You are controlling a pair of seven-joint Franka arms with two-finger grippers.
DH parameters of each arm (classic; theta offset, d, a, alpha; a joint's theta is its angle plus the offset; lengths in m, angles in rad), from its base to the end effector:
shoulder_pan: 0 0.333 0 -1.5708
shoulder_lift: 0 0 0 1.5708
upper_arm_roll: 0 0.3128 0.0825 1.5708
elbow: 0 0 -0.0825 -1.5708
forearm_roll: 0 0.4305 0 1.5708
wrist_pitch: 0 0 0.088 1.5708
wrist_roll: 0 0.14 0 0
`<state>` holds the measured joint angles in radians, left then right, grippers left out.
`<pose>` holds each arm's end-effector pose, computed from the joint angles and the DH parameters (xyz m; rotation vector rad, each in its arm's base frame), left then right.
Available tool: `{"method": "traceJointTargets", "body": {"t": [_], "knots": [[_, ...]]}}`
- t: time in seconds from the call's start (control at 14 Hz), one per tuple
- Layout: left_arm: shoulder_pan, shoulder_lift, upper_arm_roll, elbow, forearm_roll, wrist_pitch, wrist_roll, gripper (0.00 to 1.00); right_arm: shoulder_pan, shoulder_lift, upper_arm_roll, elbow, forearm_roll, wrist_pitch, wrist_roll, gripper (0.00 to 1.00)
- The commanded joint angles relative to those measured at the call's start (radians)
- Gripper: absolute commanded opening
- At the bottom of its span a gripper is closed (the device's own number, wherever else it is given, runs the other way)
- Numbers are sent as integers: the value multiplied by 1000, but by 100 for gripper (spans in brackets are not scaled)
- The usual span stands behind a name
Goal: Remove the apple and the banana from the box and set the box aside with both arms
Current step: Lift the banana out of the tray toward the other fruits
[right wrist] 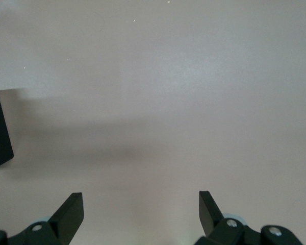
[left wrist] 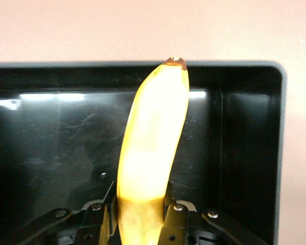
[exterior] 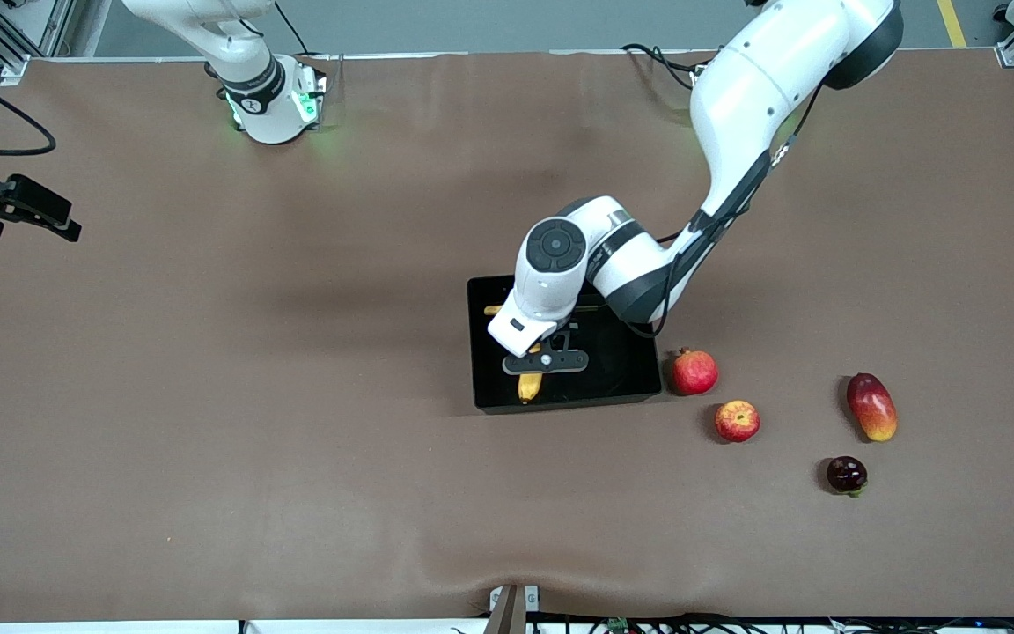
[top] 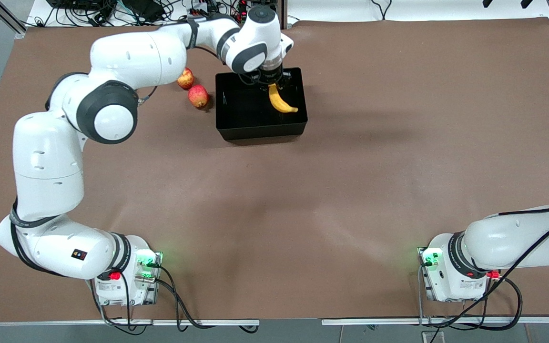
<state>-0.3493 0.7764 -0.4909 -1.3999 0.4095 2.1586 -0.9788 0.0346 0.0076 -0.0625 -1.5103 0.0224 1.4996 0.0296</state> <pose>0.5812 -0.5135 0.2293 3.0861 0.0883 0.0939 0.5957 -0.0132 0.6088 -3.1184 0.0875 0.0286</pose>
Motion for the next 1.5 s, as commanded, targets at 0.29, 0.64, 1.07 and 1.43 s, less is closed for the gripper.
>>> {"method": "traceJointTargets", "body": {"t": [0.29, 0.64, 1.07, 1.43], "knots": [[91, -179, -5, -19, 11, -219, 155, 0, 8, 8, -3, 18, -12, -9, 9, 100], [265, -261, -6, -46, -73, -286, 383, 0, 8, 8, -3, 18, -12, -9, 7, 100], [538, -295, -14, -177, -104, -266, 688, 0, 34, 25, -3, 18, -10, -4, 10, 100], [711, -234, -11, -297, -89, -34, 850, 0, 154, 81, -2, 18, -6, 72, 10, 100]]}}
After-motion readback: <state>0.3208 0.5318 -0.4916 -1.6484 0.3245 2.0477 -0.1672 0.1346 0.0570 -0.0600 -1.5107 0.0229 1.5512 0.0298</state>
